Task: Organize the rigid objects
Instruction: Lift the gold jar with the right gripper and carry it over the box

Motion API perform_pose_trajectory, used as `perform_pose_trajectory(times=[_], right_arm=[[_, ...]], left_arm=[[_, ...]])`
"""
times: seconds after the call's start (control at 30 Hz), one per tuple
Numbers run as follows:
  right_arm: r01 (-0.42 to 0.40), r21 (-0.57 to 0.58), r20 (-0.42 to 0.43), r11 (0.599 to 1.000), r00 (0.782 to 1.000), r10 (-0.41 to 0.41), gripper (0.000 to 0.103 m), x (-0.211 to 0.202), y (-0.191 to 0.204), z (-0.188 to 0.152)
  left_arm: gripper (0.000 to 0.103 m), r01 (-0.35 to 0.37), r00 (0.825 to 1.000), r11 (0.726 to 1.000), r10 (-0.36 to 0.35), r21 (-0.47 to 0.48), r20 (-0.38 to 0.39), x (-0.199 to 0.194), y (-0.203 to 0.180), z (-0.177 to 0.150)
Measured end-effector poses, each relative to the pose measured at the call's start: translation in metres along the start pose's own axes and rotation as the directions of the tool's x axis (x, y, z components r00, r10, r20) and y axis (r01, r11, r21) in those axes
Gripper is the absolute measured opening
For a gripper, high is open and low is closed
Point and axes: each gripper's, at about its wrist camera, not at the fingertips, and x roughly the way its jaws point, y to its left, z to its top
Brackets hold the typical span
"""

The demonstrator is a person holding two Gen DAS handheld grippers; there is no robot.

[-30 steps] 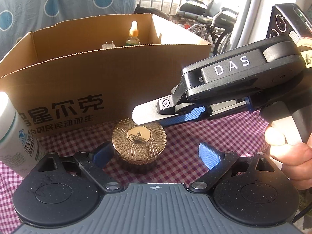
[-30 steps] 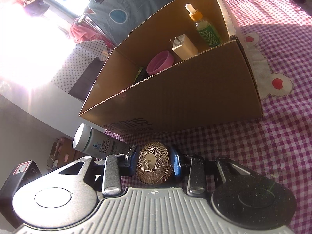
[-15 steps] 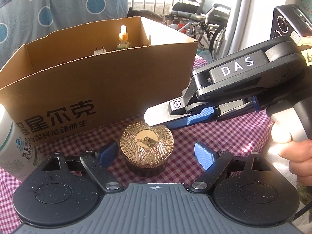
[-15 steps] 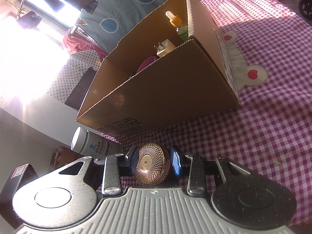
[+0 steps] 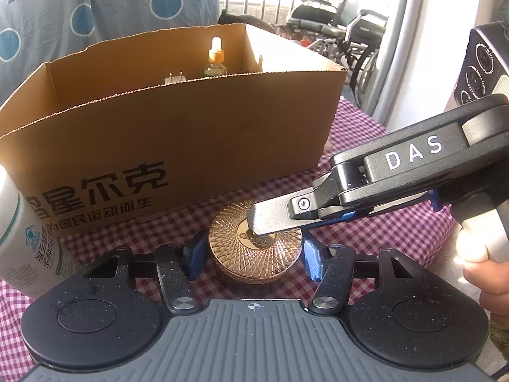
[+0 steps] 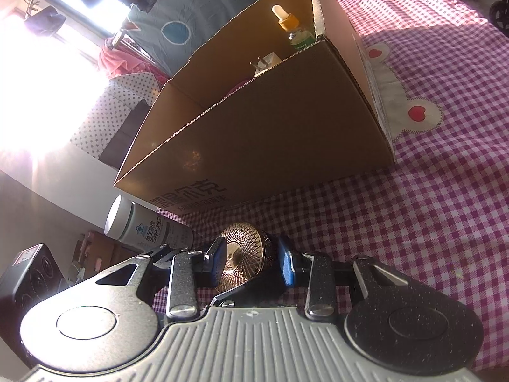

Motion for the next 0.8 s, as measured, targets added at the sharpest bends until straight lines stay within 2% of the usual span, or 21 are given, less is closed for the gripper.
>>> perform_pose_trajectory(times=[0.27,0.43,0.57,0.7,0.8], right_arm=[[0.005,-0.06,0.027,0.998,1.0,-0.003,0.037,-0.014,0.028,-0.001],[-0.04,-0.15,0.093,0.988,0.994,0.054,0.038,-0.041,0.065,0.016],[-0.052,-0.238,0.143,0.97,0.986,0.087,0.038,-0.058,0.093,0.044],[-0.024,-0.29,0.142,0.957,0.988,0.068,0.038,-0.055,0.107,0.084],[0.019,-0.3,0.096,0.954,0.995,0.011,0.039,-0.037,0.107,0.116]], left_arm=[[0.057,-0.009,0.999,1.0,0.01,-0.012,0.048,-0.03,0.0,0.01],[0.057,-0.044,0.986,0.999,0.046,-0.012,0.161,-0.072,0.003,0.038],[0.057,-0.067,0.973,0.998,0.069,-0.016,0.221,-0.084,0.007,0.07],[0.057,-0.049,0.974,0.997,0.061,-0.061,0.216,-0.07,0.022,0.106],[0.057,-0.008,0.989,0.991,0.028,-0.13,0.148,-0.041,0.038,0.126]])
